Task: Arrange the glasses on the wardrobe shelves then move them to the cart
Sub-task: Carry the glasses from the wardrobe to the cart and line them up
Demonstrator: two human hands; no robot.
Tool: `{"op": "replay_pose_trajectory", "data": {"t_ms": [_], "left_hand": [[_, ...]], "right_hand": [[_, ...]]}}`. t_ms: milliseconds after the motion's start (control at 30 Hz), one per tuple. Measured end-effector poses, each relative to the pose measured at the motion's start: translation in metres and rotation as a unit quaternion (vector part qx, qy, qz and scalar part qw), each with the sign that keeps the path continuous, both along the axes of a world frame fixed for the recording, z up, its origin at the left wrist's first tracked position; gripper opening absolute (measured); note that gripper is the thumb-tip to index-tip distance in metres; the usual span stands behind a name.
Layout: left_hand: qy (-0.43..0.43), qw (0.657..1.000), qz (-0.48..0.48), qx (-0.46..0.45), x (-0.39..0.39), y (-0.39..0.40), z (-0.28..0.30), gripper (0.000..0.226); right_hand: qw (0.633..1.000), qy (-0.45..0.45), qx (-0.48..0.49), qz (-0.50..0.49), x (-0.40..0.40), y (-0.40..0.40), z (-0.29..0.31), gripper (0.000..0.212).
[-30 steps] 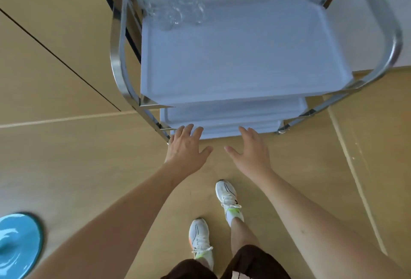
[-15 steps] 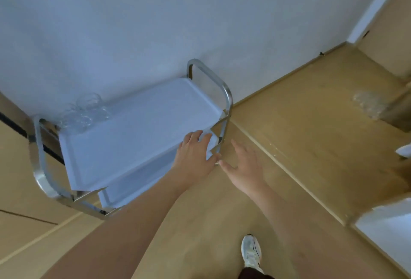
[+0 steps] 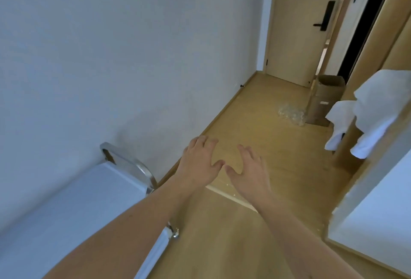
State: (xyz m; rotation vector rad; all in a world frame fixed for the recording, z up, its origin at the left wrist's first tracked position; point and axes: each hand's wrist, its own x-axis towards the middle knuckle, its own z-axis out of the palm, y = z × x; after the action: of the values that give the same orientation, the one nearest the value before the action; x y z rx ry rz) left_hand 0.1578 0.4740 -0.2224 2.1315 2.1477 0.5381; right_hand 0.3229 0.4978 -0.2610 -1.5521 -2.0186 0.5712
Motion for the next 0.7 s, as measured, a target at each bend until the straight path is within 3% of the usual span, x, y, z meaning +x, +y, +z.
{"op": "replay_pose_trajectory", "data": {"t_ms": [333, 700], "left_hand": [[0.028, 0.991, -0.131, 0.01, 0.11, 0.176, 0.02, 0.066], [-0.022, 0.97, -0.238, 0.037, 0.158, 0.342, 0.027, 0.063]], "right_hand": [[0.992, -0.064, 0.026, -0.107, 0.129, 0.14, 0.025, 0.071], [0.968, -0.071, 0.042, -0.236, 0.161, 0.259, 0.039, 0.068]]}}
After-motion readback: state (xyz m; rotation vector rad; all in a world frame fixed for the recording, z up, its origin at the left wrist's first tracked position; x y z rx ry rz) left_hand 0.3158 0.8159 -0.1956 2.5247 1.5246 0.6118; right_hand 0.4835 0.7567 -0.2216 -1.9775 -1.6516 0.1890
